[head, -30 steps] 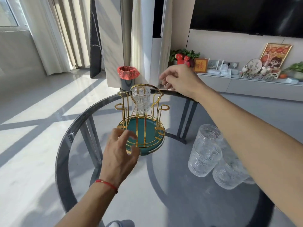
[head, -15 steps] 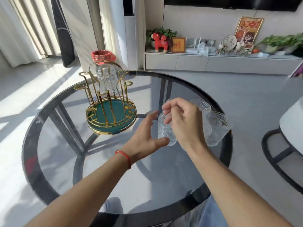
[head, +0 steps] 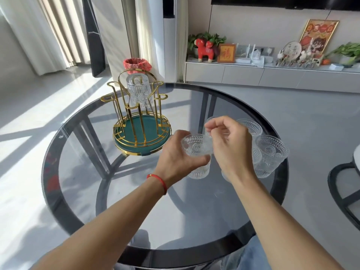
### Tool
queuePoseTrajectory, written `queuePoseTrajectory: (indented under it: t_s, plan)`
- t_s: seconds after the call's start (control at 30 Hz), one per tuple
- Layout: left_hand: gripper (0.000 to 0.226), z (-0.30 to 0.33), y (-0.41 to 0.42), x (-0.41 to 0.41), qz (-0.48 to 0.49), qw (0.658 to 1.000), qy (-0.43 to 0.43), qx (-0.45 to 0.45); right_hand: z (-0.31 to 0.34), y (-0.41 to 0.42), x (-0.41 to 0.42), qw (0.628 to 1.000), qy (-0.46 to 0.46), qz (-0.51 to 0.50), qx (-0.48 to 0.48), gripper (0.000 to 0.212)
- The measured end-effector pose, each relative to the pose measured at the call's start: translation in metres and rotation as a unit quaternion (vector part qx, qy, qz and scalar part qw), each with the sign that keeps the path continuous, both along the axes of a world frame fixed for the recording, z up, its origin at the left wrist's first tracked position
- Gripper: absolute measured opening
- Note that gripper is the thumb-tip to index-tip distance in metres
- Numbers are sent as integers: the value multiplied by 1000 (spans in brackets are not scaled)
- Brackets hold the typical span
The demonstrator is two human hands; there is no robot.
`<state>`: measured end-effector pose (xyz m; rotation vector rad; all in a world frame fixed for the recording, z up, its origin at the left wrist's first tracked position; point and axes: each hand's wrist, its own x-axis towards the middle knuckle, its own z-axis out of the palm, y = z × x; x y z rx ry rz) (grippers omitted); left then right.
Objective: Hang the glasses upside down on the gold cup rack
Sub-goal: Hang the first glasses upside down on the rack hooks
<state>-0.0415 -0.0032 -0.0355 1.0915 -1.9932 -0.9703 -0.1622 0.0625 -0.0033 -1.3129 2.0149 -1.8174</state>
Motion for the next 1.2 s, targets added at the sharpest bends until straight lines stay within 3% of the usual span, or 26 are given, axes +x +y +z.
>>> queuePoseTrajectory:
  t_s: [0.13,0.23,0.3,0.37,0.43,0.53,0.6,0.67,0.73,0.8,0.87,0.9,0.97,1.1,1.2]
  plan:
    - [82,11,-20,40,23,984,93,149,-4,-2,6,995,43,82,36,21]
    - [76,16,-31,58,35,944,214,249,-10,-5,17,984,95,103,110,24]
    - [68,18,-36,64,30,917,275,287,-13,-9,22,973,74,117,185,33]
    - [64,19,-38,67,7,897,315,310,-14,-12,29,963,-3,139,233,45]
    - [67,21,-38,69,-12,884,335,325,-14,-17,35,943,-169,184,221,48]
    - [74,22,-40,69,-26,883,342,321,-14,-23,36,874,-390,251,146,41]
    - [76,21,-41,69,-40,881,346,321,-13,-25,34,845,-452,261,116,36]
    - [72,20,-42,70,-61,883,341,318,-10,-25,32,843,-462,256,98,28]
    - [59,18,-44,75,-87,900,323,279,-4,-23,28,883,-410,217,69,30]
    - [46,11,-47,85,-81,939,277,189,1,-21,22,939,-314,135,32,43]
    - [38,-1,-53,97,-26,989,141,32,7,-19,14,962,-260,84,3,50]
    - [34,-7,-56,102,-4,998,45,-48,12,-18,8,966,-249,73,-8,52]
    - [33,-18,-62,108,8,984,-95,-150,27,-23,-4,975,-214,56,-18,53]
    - [41,-25,-65,108,-11,970,-146,-194,69,-58,-15,989,-150,19,-8,59]
    - [58,-31,-64,105,-19,956,-218,-197,86,-99,-14,992,-125,11,4,43]
